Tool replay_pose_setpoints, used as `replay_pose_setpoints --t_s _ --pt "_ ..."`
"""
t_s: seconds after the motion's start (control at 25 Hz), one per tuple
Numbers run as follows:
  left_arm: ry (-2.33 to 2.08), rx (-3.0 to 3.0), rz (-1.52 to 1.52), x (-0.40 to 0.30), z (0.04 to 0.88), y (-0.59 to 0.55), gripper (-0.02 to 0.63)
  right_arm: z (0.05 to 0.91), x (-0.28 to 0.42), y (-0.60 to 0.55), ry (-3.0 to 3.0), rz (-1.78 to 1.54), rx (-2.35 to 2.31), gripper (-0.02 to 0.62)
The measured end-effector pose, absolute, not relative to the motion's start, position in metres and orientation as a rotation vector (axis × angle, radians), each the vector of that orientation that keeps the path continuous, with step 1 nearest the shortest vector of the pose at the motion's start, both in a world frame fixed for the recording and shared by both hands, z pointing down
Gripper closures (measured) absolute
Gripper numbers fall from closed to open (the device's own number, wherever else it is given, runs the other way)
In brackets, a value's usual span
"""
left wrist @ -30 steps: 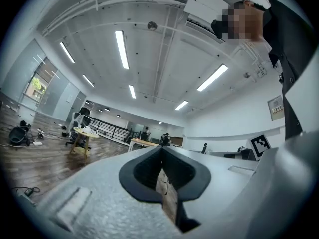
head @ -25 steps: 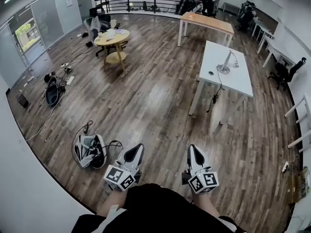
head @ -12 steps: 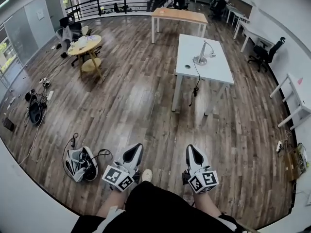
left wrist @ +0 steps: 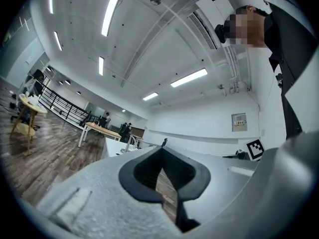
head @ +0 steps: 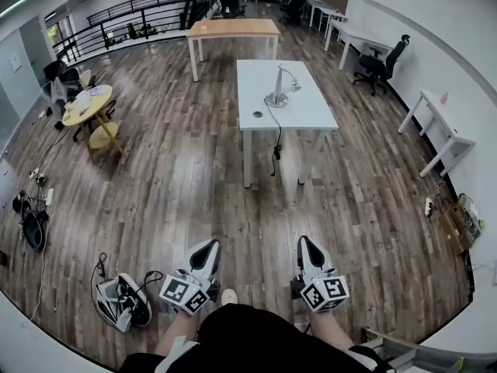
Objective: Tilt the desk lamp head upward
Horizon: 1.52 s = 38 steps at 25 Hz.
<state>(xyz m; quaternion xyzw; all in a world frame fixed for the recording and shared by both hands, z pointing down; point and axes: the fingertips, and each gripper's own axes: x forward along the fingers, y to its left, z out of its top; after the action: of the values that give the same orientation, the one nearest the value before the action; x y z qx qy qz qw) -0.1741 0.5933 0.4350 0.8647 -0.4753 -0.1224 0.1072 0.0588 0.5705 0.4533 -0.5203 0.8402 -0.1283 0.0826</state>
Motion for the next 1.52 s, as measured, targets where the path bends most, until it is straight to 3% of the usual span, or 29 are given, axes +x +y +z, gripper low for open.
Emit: replay_pose_setpoints --t_s 0.8,1.52 --pt "-1.318 2.512 -0.396 -0.253 0.445 0.493 0.607 0.466 -0.023 0.482 2.554 -0.400 -1.613 0.592" --pt "-1.415 2.491 -0.480 -0.186 0.437 0.379 0.607 0.459 0.049 0.334 2.542 -0.365 -1.495 0.592"
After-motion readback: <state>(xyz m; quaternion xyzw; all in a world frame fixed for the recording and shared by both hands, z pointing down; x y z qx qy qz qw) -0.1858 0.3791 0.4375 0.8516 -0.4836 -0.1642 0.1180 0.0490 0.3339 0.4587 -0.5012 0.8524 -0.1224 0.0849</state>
